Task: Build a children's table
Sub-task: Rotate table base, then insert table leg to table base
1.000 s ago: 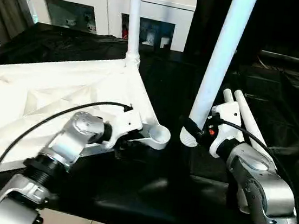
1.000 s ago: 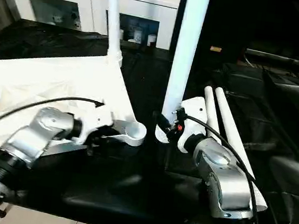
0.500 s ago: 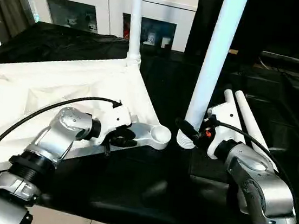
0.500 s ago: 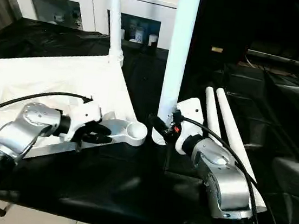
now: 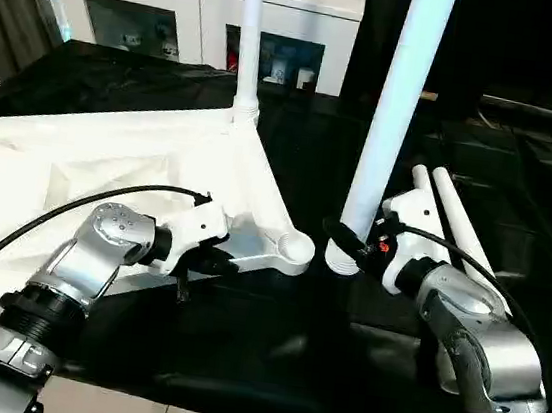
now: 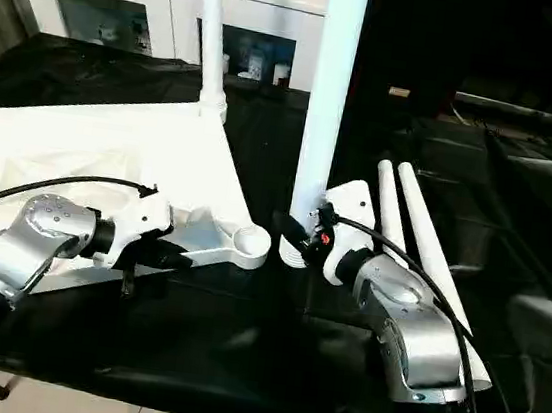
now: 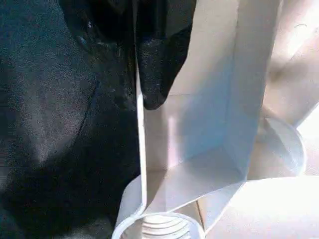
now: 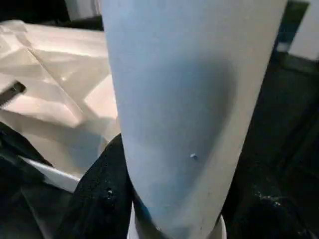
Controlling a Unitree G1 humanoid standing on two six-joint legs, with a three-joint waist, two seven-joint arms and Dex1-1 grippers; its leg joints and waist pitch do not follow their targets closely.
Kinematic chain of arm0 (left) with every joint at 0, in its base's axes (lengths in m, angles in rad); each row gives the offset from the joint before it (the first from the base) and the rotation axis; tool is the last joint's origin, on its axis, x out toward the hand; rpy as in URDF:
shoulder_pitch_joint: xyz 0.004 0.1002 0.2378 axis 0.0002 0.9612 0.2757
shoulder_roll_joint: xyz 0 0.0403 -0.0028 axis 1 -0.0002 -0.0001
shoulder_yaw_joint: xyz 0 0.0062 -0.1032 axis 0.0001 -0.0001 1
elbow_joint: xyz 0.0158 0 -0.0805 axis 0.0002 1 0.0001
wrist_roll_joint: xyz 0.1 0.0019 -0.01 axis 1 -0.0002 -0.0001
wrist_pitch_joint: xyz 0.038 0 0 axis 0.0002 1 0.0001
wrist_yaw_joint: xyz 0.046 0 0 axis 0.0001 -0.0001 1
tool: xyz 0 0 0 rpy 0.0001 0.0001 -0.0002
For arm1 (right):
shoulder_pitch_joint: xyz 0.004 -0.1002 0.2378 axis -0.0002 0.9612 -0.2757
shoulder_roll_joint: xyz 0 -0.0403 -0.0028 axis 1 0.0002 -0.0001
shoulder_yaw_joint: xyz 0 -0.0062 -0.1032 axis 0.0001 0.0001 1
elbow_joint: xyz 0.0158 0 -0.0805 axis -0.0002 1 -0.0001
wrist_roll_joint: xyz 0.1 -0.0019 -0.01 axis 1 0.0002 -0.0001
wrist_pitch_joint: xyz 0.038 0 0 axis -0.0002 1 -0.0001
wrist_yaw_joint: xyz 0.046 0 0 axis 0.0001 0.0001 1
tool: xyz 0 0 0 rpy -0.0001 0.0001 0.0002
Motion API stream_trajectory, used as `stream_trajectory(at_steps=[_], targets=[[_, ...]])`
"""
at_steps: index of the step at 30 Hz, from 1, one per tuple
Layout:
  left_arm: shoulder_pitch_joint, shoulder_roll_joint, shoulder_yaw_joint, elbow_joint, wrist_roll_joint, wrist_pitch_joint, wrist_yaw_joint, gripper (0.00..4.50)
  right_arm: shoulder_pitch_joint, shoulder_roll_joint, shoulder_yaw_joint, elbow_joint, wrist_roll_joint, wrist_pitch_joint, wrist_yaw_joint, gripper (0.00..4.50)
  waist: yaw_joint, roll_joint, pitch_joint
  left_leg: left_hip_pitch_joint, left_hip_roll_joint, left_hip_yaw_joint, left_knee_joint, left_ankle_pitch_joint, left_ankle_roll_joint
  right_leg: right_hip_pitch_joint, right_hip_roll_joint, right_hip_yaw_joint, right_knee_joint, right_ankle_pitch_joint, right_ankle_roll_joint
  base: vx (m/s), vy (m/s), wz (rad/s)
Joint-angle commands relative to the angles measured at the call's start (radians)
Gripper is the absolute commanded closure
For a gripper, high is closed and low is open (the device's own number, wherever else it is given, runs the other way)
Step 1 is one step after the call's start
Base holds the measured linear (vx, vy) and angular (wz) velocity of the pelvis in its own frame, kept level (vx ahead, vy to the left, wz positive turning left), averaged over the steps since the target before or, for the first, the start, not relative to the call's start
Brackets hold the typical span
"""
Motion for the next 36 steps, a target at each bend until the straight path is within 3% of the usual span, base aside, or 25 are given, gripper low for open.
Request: stream_trajectory(at_steps=[1,7,9,10,11,12,13,20,29,36], targets=[[0.005,-0.014,0.016,-0.018,-0.022,-0.029,0.012,4.5,-0.028,0.012,-0.004,0.006,0.03,-0.008,0.017,2.59,0.002,-0.01,-0.065,0.026,0.043,-0.011,-0.075,-0.197,0.004,0.033,-0.04,0.024,-0.066,-0.17,-0.192,0.0,0.0,0.0],[0.023,-0.046,0.002,-0.09,-0.056,-0.006,-0.005,4.5,-0.111,0.06,-0.02,0.107,0.086,0.019,0.051,2.59,-0.003,-0.006,-0.068,0.025,0.042,-0.011,-0.074,-0.178,0.002,0.035,-0.038,0.023,-0.06,-0.128,-0.208,0.0,0.0,0.0],[0.021,-0.057,-0.009,-0.094,-0.055,-0.006,-0.005,4.5,-0.146,0.061,-0.01,0.169,0.08,0.036,0.067,2.59,-0.001,-0.015,-0.071,0.025,0.042,-0.008,-0.07,-0.146,0.014,0.038,-0.037,0.022,-0.055,-0.087,-0.218,0.0,0.0,0.0],[0.017,-0.061,-0.013,-0.091,-0.054,-0.008,-0.002,4.5,-0.163,0.06,-0.004,0.204,0.075,0.049,0.08,2.59,0.003,-0.011,-0.071,0.026,0.041,-0.007,-0.069,-0.132,0.022,0.036,-0.037,0.022,-0.054,-0.076,-0.224,0.0,0.0,0.0],[0.016,-0.062,-0.014,-0.09,-0.053,-0.009,-0.001,4.5,-0.166,0.06,-0.003,0.21,0.075,0.052,0.083,2.59,0.002,-0.02,-0.071,0.024,0.04,-0.005,-0.068,-0.127,0.028,0.038,-0.036,0.021,-0.054,-0.073,-0.226,0.0,0.0,0.0],[0.014,-0.064,-0.014,-0.087,-0.053,-0.009,0.0,4.5,-0.171,0.06,-0.002,0.219,0.076,0.057,0.088,2.59,0.006,-0.015,-0.071,0.026,0.041,-0.005,-0.067,-0.118,0.032,0.037,-0.038,0.022,-0.054,-0.073,-0.226,0.0,0.0,0.0],[0.011,-0.067,-0.015,-0.083,-0.052,-0.009,0.002,4.5,-0.179,0.062,0.004,0.239,0.073,0.059,0.095,2.59,0.007,-0.021,-0.071,0.024,0.041,-0.004,-0.067,-0.112,0.037,0.039,-0.038,0.022,-0.053,-0.069,-0.222,0.0,0.0,0.0],[-0.003,-0.077,-0.01,-0.085,-0.049,0.006,0.007,4.5,-0.217,0.046,0.066,0.323,0.044,0.073,0.137,2.6,0.008,-0.023,-0.068,0.027,0.044,-0.002,-0.069,-0.145,0.022,0.034,-0.041,0.023,-0.059,-0.154,-0.202,0.0,0.0,0.0],[-0.004,-0.079,-0.014,-0.083,-0.05,0.009,0.004,4.5,-0.26,0.061,0.069,0.414,0.026,0.046,0.141,2.6,0.006,-0.02,-0.07,0.025,0.042,-0.002,-0.067,-0.139,0.022,0.035,-0.041,0.022,-0.057,-0.134,-0.208,0.0,0.0,0.0],[-0.004,-0.079,-0.014,-0.078,-0.049,0.009,0.002,4.5,-0.25,0.081,0.018,0.459,0.053,0.025,0.142,2.6,0.005,-0.019,-0.071,0.026,0.042,-0.001,-0.067,-0.145,0.021,0.035,-0.039,0.022,-0.057,-0.123,-0.214,0.0,0.0,0.0]])
